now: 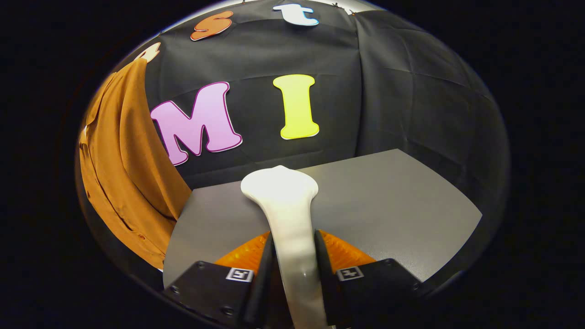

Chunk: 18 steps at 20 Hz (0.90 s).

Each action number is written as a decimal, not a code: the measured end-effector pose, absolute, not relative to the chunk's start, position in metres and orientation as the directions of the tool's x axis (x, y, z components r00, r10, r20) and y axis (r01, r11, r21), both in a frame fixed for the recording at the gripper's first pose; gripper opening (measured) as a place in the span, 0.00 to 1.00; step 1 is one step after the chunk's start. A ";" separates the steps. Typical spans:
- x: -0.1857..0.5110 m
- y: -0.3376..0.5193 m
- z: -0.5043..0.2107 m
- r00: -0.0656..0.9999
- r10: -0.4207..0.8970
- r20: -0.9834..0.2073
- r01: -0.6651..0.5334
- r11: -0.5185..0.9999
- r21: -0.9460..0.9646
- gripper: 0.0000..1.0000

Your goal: Iron the clothes twice with a garment steamer, once on the left side and once on the right side.

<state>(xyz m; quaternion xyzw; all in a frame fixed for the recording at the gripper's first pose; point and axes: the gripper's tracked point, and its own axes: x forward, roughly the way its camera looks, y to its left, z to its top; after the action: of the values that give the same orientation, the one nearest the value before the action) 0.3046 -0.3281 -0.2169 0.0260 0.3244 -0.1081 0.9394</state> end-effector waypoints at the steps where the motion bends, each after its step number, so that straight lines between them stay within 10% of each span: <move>1: 0.302 -0.329 -0.213 0.769 -0.188 -0.611 0.217 0.976 -0.027 0.47; 18: 0.228 -0.280 -0.094 0.878 -0.294 -0.377 0.315 0.949 -0.007 0.39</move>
<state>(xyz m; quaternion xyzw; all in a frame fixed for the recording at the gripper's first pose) 0.2278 -0.2800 -0.0938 0.0273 0.1901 -0.1572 0.9687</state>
